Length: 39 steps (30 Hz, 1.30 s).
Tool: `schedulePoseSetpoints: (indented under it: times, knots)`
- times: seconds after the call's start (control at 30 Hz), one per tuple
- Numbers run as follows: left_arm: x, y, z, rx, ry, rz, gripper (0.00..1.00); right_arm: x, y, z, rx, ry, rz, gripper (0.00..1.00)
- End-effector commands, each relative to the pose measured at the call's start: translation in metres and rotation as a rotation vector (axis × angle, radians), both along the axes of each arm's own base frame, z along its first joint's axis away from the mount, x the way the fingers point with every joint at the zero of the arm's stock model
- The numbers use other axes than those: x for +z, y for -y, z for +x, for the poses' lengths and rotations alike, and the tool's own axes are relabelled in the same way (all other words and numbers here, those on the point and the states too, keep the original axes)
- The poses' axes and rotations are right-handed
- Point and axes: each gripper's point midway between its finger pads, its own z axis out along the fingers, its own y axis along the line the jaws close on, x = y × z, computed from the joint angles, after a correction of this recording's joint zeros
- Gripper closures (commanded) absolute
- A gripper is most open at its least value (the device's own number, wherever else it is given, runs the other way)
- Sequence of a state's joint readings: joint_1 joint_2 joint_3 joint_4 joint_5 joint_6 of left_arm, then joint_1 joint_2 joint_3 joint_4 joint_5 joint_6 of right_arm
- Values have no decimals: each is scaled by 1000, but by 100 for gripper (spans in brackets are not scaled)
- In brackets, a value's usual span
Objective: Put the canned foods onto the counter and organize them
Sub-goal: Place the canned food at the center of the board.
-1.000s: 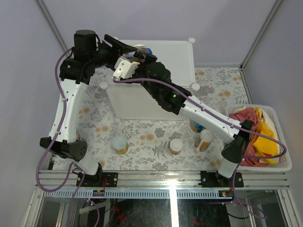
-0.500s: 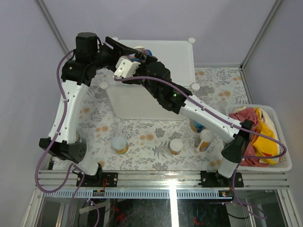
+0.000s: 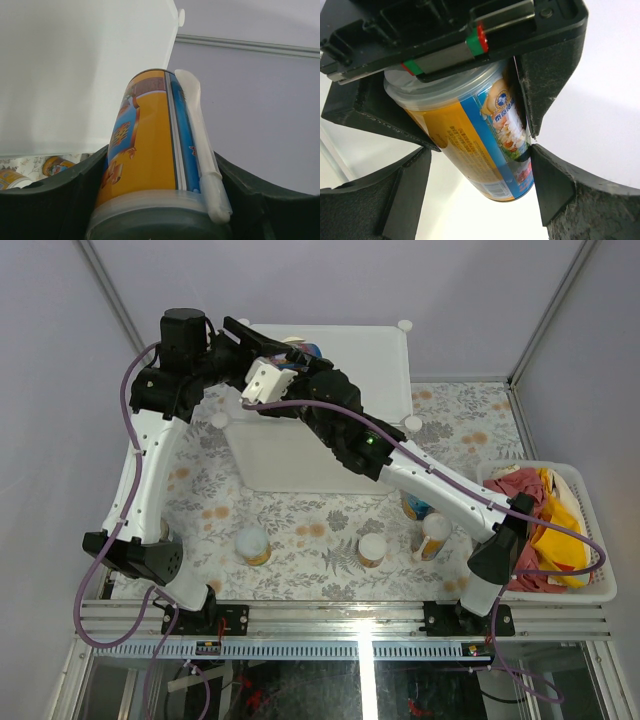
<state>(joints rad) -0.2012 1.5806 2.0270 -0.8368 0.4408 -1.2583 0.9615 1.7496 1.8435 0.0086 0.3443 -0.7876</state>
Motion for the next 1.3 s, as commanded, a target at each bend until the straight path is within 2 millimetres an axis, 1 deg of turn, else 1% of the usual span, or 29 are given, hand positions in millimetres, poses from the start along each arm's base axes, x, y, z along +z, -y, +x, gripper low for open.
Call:
schedulePoseSetpoints:
  times: [0.0,0.2,0.37,0.47,0.63,0.8,0.87,0.9,1.03,1.07,1.1,1.17,1.27]
  knots:
    - [81,21,-43,-193,320,-68,43,81,35,0,-42,63,305,100]
    - [79,19,-41,-184,320,-57,43,84,38,-1,-41,57,313,100]
    - [77,17,-36,-173,320,-47,43,83,44,2,-54,47,313,100]
    - [76,18,-34,-178,317,-47,43,85,50,6,-71,46,323,100]
    - [75,18,-36,-186,319,-52,43,88,59,10,-87,40,339,100]
    - [74,21,-35,-197,319,-70,43,86,58,10,-75,31,335,100]
    - [76,22,-36,-207,327,-74,46,84,56,10,-71,29,328,100]
    - [77,23,-37,-214,335,-77,49,84,56,10,-69,29,324,100]
    - [80,27,-41,-243,350,-91,67,84,57,11,-79,44,306,100]
    - [80,28,-42,-251,351,-96,69,84,59,12,-86,50,300,98]
    - [82,29,-44,-258,355,-100,71,83,59,13,-95,55,290,91]
    - [83,30,-46,-270,362,-103,80,82,61,15,-110,67,280,74]
    - [85,33,-48,-286,370,-111,86,83,62,17,-121,79,272,57]
